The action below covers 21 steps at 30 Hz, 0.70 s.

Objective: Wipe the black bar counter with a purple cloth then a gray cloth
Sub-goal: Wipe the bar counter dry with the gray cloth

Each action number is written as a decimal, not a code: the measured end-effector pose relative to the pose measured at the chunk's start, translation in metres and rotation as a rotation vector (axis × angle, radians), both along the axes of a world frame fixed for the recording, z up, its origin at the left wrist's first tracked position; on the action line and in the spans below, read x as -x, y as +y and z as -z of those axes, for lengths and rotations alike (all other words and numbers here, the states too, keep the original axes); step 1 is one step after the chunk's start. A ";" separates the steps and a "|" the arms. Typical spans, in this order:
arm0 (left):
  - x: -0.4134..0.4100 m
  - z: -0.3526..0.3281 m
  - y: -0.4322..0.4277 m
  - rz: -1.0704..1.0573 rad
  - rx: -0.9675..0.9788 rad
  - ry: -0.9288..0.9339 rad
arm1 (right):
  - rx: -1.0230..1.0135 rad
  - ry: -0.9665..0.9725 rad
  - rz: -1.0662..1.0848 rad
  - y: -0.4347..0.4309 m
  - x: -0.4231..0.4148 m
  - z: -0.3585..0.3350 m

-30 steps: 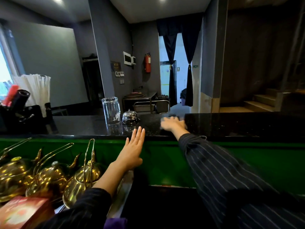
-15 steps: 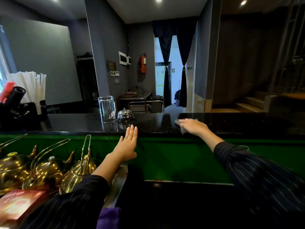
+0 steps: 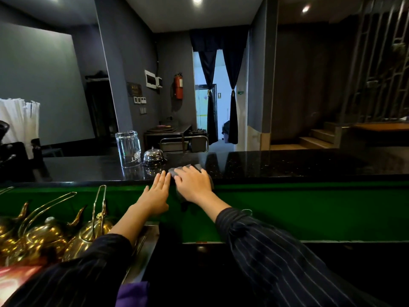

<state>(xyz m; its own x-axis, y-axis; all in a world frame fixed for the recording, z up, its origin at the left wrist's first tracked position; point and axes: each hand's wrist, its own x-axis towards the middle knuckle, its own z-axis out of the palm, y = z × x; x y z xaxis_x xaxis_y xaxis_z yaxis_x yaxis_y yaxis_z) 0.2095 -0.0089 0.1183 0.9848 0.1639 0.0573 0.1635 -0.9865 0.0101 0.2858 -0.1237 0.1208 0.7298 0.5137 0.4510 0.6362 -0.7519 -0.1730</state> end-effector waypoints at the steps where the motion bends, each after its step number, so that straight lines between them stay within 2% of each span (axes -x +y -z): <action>1: 0.001 -0.001 -0.002 -0.014 -0.006 0.003 | -0.005 -0.036 -0.008 -0.014 -0.003 0.003; 4: 0.005 0.000 -0.016 -0.075 -0.043 -0.032 | -0.060 -0.129 0.042 -0.074 -0.013 0.015; 8: 0.004 0.006 -0.041 -0.144 -0.033 -0.176 | -0.173 -0.197 0.222 -0.177 -0.032 0.021; 11: -0.008 0.007 -0.066 0.001 -0.036 -0.238 | -0.178 -0.100 0.447 -0.238 -0.047 0.008; 14: -0.033 0.001 -0.107 0.159 0.019 -0.246 | -0.088 0.079 0.585 -0.245 -0.060 -0.010; 17: -0.066 -0.016 -0.140 0.114 0.126 -0.226 | -0.022 0.170 0.452 -0.226 -0.057 -0.012; 21: -0.092 -0.023 -0.147 0.063 0.084 -0.142 | 0.043 0.260 0.209 -0.252 -0.058 -0.023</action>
